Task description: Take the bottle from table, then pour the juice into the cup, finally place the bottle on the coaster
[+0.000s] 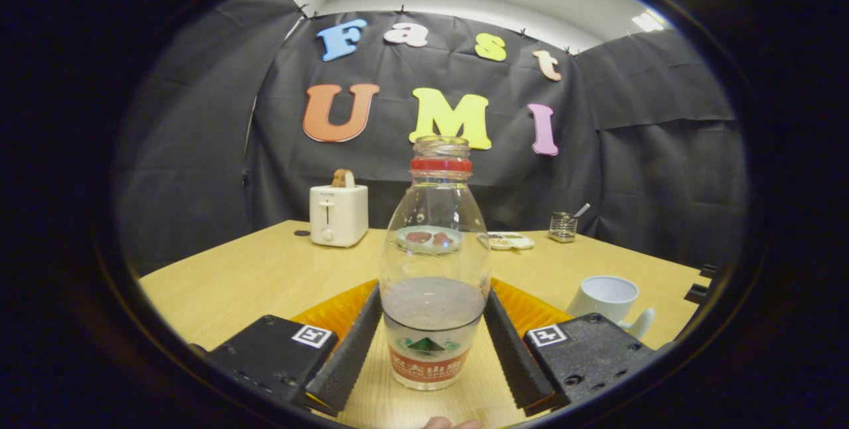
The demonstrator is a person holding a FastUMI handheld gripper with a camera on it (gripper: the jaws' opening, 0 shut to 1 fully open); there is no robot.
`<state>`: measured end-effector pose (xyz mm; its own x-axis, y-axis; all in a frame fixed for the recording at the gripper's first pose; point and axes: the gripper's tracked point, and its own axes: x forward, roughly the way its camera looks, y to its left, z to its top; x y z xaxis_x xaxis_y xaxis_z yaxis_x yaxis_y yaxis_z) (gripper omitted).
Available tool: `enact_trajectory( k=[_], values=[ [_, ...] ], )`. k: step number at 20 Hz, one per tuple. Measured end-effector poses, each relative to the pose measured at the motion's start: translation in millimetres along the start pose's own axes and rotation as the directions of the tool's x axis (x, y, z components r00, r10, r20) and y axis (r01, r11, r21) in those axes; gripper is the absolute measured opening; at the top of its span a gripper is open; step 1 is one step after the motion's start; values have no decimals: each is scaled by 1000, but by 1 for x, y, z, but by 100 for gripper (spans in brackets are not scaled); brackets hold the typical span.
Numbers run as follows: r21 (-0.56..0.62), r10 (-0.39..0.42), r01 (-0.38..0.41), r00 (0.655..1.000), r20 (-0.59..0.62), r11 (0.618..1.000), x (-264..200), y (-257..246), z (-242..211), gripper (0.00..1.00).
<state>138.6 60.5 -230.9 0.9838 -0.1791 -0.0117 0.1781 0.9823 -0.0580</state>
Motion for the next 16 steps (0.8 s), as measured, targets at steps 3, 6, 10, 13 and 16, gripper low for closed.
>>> enact_trajectory(
  k=[3,6,10,13,16],
  values=[
    [24,36,-35,999,-6,999,-4,3,10,81],
    [74,37,-39,999,30,996,-17,4,45,80],
    [155,49,-55,998,43,986,-29,13,87,80],
    [274,90,-98,995,42,957,-31,21,106,80],
    [376,124,-127,992,33,918,-32,22,116,79]
  ],
)
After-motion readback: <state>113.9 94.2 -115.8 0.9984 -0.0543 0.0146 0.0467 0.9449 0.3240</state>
